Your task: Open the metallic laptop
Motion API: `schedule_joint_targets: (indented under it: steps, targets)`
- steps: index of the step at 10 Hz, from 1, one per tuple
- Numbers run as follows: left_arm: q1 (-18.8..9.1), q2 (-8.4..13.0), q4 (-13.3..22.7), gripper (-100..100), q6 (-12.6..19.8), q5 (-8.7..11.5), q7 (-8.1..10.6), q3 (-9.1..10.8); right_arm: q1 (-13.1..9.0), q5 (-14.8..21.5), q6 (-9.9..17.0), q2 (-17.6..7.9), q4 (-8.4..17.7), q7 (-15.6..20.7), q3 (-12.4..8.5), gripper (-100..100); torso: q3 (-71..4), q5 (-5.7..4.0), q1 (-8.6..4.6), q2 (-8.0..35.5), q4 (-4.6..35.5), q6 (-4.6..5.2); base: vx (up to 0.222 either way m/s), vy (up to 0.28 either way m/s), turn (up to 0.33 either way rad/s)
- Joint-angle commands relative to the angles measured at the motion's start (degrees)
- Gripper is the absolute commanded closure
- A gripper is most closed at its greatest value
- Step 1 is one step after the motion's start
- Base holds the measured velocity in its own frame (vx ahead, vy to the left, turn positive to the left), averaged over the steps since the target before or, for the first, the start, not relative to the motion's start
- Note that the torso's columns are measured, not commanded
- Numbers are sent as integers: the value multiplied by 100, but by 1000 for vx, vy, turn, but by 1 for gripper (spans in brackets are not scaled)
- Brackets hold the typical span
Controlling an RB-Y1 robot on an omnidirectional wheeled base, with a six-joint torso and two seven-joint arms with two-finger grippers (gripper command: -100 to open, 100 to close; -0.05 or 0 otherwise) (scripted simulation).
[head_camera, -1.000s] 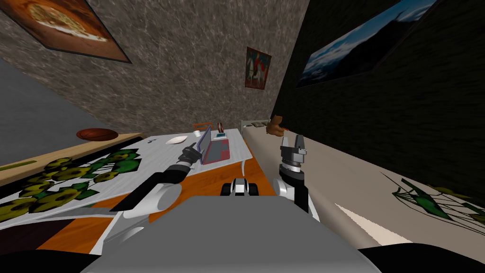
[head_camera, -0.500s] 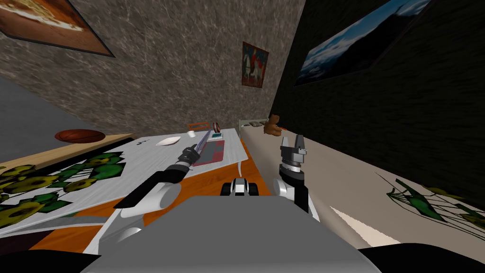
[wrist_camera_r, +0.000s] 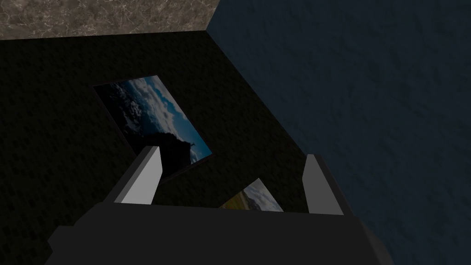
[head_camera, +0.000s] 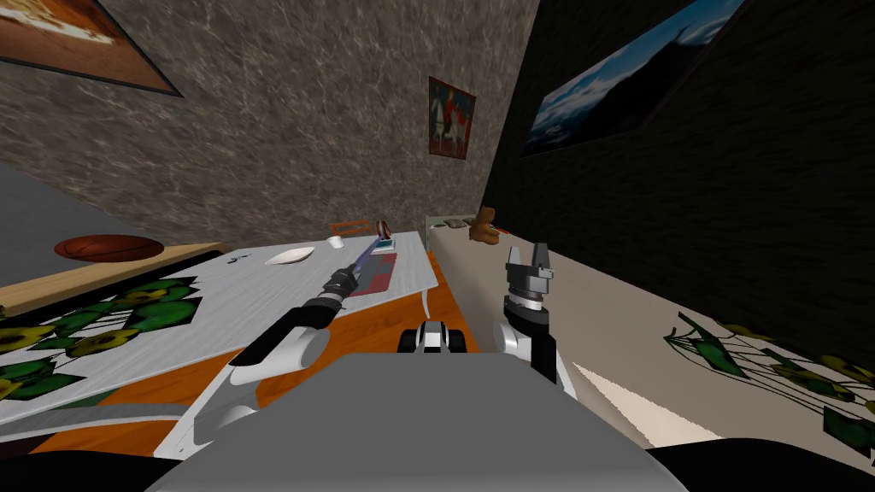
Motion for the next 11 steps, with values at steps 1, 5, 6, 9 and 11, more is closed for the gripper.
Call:
schedule_joint_targets:
  steps: [1, 5, 6, 9, 11]
  targets:
    - [-68, 156, 309, 100, -184, -295, -286, -20, 0, 0, 0, 0, 0, 0, 0, 0, 0, 1, -1, -1, -1, 1, -3, -100, -51]
    - [-85, 231, 295, -100, -11, -345, -298, 123, 0, 0, 0, -1, 0, 0, -1, 0, 1, 7, 12, -1, -3, -1, 0, -53, -37]
    - [-80, 261, 205, -100, 98, -304, -260, 211, 0, 0, 0, -1, 0, 0, -1, 0, 1, 10, 13, -1, -6, -1, -5, -5, -59]
    - [-67, 349, -62, -100, 422, -182, -146, 476, 0, 0, 0, -1, 0, 0, -1, 0, -1, 3, 3, -3, -2, -1, -5, -3, -48]
    - [-59, 408, -241, -100, 638, -101, -70, 653, 0, 0, 0, -1, 0, 0, -1, 0, 0, 0, -7, -1, -1, 1, -4, -7, -50]
